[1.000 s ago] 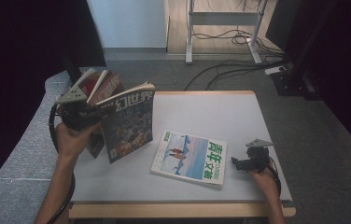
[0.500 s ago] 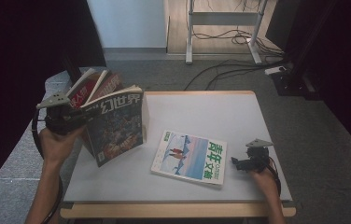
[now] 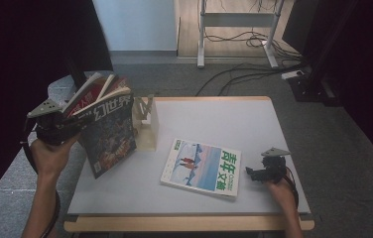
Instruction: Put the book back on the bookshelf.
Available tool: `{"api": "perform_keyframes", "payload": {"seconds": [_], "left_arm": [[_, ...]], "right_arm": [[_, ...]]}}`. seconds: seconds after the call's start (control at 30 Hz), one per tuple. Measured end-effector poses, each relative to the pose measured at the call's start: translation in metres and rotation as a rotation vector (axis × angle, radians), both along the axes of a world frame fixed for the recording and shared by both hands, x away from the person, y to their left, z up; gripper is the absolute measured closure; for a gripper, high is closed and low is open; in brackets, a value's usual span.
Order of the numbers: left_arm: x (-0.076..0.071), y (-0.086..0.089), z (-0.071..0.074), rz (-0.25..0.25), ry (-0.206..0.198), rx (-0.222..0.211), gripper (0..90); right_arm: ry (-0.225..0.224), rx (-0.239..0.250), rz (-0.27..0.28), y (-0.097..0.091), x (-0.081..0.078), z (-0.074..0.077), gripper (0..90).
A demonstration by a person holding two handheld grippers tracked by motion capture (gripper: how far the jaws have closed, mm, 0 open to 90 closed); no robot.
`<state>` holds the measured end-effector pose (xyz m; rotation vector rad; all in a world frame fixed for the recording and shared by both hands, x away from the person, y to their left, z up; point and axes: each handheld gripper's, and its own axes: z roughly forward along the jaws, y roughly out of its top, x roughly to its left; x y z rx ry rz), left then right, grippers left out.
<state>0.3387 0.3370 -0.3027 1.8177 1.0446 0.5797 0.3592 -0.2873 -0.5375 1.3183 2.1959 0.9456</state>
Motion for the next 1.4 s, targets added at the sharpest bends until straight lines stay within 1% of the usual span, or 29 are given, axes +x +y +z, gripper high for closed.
{"api": "perform_keyframes", "payload": {"seconds": [0.1,0.27,0.43,0.7,0.83,0.9,0.93,1.03,1.4], "left_arm": [[0.0,0.002,-0.001,0.014,-0.002,0.0,82.8],[0.004,0.003,-0.003,0.035,-0.003,-0.012,82.8],[0.011,-0.003,-0.007,0.05,-0.01,-0.015,82.8],[0.019,-0.015,-0.015,0.069,-0.047,-0.014,82.8],[0.019,-0.014,-0.016,0.081,-0.066,-0.029,82.8],[0.019,-0.013,-0.016,0.084,-0.071,-0.032,82.8],[0.019,-0.014,-0.017,0.088,-0.084,-0.035,82.8],[0.019,-0.015,-0.018,0.092,-0.092,-0.038,82.8],[0.017,-0.016,-0.019,0.096,-0.099,-0.031,82.6]], "right_arm": [[0.0,-0.001,0.0,0.0,0.0,0.0,0.6],[0.0,-0.001,0.0,0.0,0.0,0.0,0.6],[0.0,0.0,0.0,0.0,0.0,0.0,0.6],[0.0,0.001,0.0,0.0,0.0,0.0,0.7],[0.0,0.0,0.0,0.0,0.0,0.0,0.7],[0.0,0.0,0.0,0.0,0.0,0.0,0.7],[0.0,0.0,0.001,0.0,0.0,0.0,0.7],[0.0,0.0,0.001,0.0,0.0,0.0,0.7],[0.0,0.001,0.0,0.0,0.0,0.0,0.7]]}}
